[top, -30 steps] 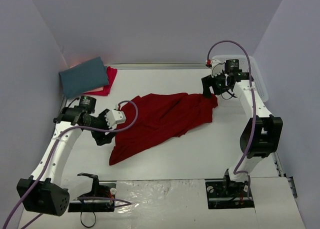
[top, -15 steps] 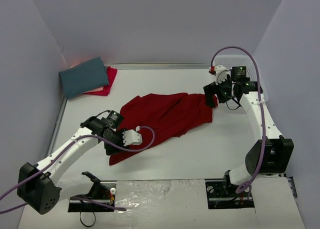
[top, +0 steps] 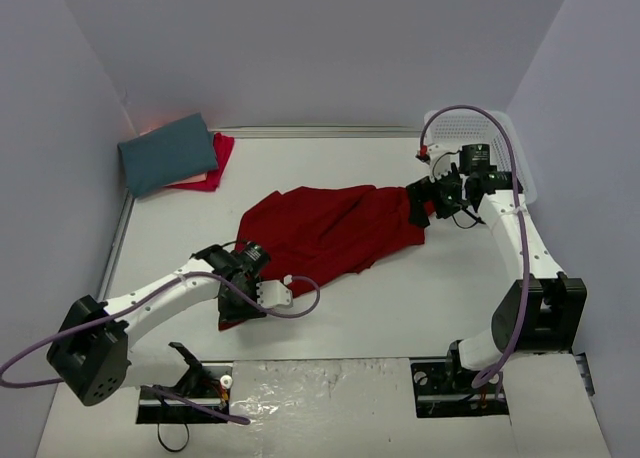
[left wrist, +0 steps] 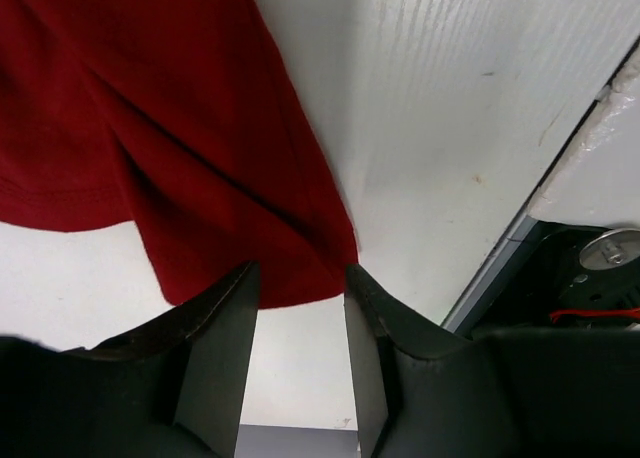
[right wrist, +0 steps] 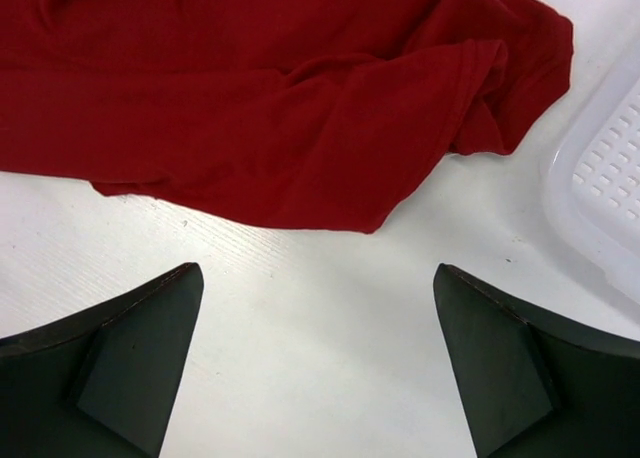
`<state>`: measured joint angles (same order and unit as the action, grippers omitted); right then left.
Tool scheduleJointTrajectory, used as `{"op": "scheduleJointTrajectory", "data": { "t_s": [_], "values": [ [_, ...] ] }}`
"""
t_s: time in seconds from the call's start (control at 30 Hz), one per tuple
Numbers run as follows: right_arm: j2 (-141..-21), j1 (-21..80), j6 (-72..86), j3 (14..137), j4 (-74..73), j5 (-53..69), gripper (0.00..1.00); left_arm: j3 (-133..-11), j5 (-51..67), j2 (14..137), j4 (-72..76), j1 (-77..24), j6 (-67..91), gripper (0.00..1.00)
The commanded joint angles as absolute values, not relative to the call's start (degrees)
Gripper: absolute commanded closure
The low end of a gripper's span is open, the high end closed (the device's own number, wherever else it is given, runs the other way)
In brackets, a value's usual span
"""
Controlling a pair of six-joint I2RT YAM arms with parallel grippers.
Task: Fold and stack the t-shirts
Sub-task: Flatten out the tshirt
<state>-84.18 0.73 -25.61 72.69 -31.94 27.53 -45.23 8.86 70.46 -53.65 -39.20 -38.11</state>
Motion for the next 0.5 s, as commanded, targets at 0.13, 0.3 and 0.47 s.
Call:
{"op": "scheduleJointTrajectory", "data": {
  "t_s": [0.13, 0.3, 0.47],
  "values": [
    [-81.74, 0.26, -25.75, 69.18, -31.20, 29.79, 0.05, -45.26, 6.68, 74.62, -52.74, -40.60, -35.95, 0.66],
    [-81.39, -1.41, -25.84, 68.64, -30.67, 30.50, 0.05, -45.26, 6.07, 76.37, -51.59, -40.96, -36.03, 0.67],
    [-81.56, -1.76, -26.01, 67.76, -30.15, 30.76, 0.05, -45.35, 4.57, 80.06, -48.88, -40.96, -35.42, 0.67]
  ]
}}
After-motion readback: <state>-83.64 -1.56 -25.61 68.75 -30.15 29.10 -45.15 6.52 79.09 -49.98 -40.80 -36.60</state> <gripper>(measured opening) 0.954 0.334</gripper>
